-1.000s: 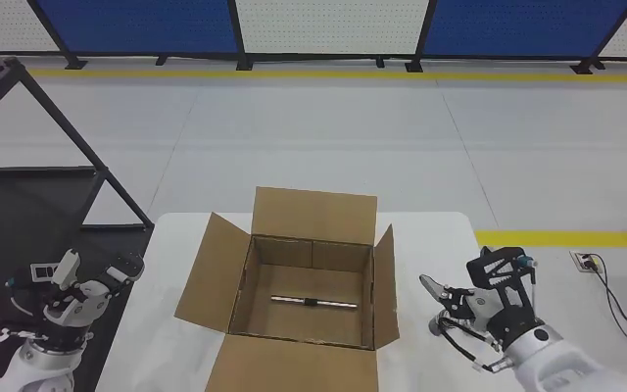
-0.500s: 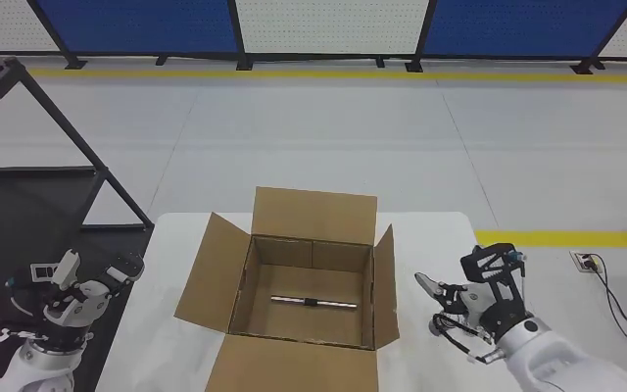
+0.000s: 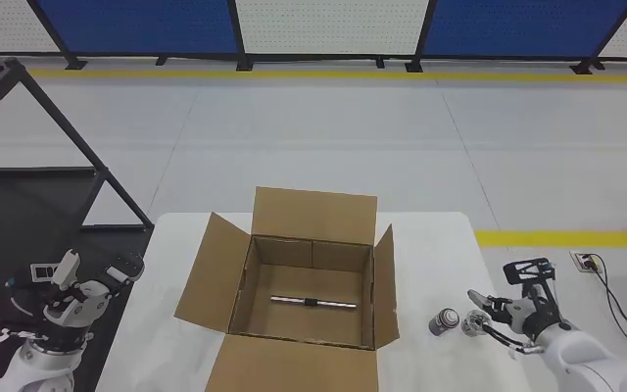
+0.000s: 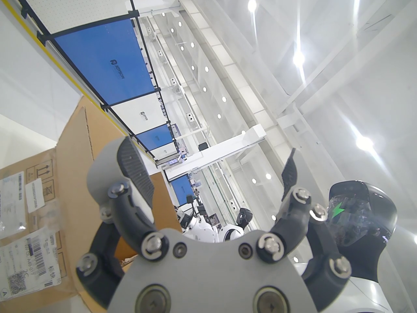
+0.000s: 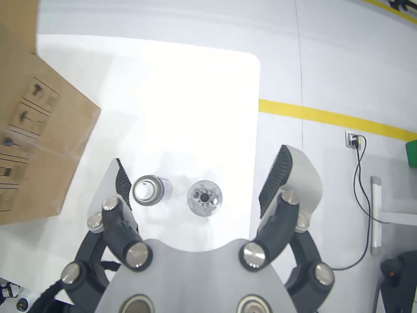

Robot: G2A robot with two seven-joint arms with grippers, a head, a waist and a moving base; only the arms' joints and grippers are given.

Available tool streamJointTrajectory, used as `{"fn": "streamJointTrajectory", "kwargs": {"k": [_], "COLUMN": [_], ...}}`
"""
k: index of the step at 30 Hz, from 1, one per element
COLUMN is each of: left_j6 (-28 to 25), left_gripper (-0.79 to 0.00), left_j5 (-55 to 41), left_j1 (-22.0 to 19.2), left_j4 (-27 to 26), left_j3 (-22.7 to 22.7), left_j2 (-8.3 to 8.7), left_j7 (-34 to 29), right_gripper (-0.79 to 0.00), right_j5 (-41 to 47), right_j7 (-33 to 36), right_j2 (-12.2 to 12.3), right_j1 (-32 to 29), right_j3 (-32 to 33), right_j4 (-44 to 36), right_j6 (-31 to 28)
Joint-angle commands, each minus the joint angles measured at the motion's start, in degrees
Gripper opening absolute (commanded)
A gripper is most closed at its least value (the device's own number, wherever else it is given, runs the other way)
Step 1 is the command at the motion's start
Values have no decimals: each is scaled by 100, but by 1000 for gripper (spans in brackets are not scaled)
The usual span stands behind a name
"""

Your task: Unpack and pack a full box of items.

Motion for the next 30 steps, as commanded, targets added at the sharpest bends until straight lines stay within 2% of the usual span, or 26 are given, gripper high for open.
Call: {"fn": "streamJointTrajectory", "kwargs": {"k": [1,8,30], "left_j6": [0,0,0], "left_gripper": [0,0,0], "left_j5": [0,0,0], "left_j1": [0,0,0], "left_j4": [0,0,0], "left_j3": [0,0,0], "left_j2": [0,0,0], "left_j7": [0,0,0], "right_gripper": [0,0,0], "right_j5": [-50,214,240], "right_j7": [92,344,350], "right_j2": [25,118,120], "right_j1": [95,134,133], "right_j3": [-21,231,251], "right_j4": [296,701,687], "right_j6": [-89,-458,-439]}}
